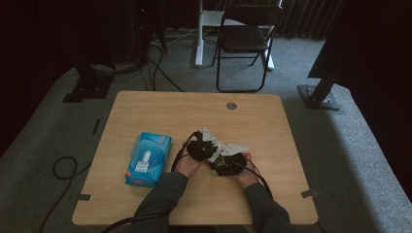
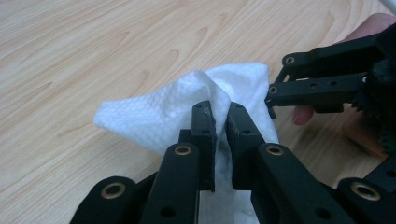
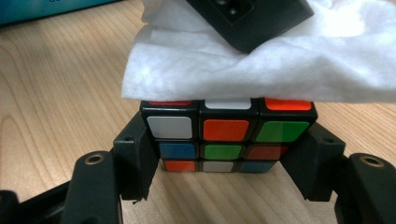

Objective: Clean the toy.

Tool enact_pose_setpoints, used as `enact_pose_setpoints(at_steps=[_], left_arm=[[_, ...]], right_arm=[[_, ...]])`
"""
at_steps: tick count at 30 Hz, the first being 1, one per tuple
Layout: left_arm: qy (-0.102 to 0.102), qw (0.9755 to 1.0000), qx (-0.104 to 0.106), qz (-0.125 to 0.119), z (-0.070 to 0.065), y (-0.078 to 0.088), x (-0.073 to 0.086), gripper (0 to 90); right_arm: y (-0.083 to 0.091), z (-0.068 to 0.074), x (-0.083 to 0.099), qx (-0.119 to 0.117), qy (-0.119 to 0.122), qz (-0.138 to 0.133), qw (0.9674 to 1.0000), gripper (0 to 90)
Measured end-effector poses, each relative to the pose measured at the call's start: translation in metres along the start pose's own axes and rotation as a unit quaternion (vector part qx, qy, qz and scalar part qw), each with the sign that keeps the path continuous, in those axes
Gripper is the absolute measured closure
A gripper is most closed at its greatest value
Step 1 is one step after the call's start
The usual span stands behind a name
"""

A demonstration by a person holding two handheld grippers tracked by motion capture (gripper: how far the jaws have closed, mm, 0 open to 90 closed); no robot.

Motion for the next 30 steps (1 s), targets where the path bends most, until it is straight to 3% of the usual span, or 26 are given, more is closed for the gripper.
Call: enact_pose_setpoints(at_steps=[7, 8, 11, 19, 24, 30], left_arm=[[-0.009, 0.9999, 0.014, 0.001, -0.007, 0.0, -0.001, 83.7], [-0.018, 0.9998, 0.011, 0.001, -0.01, -0.001, -0.001, 83.7], [-0.02, 0.9998, 0.0, 0.0, -0.006, -0.001, -0.001, 83.7], [-0.011, 0.9995, -0.03, 0.001, 0.009, 0.003, 0.003, 83.8], [-0.012, 0.9999, -0.008, -0.004, -0.001, 0.008, 0.008, 83.9], [-0.023, 0.9997, 0.001, -0.007, -0.004, 0.02, 0.02, 83.9]], right_arm=[[0.0, 0.0, 0.0, -0.001, 0.001, 0.0, 1.0, 34.0], [0.0, 0.0, 0.0, -0.001, 0.001, 0.0, 1.0, 34.0], [0.0, 0.0, 0.0, -0.002, 0.002, -0.001, 1.0, 34.0], [0.0, 0.001, 0.0, -0.001, 0.0, -0.001, 1.0, 34.0], [0.0, 0.0, 0.0, -0.001, 0.0, -0.001, 1.0, 34.0], [0.0, 0.001, 0.0, 0.0, -0.001, 0.0, 1.0, 34.0]])
Point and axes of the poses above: each handheld gripper's, and its own axes: y roughly backward along the jaws, x roughly out of its underside, z roughly to its left, the point moved 8 cm from there along -y, roughly forward along the jaws, and after that the axes turned 1 degree about x, right-handed, at the moved point
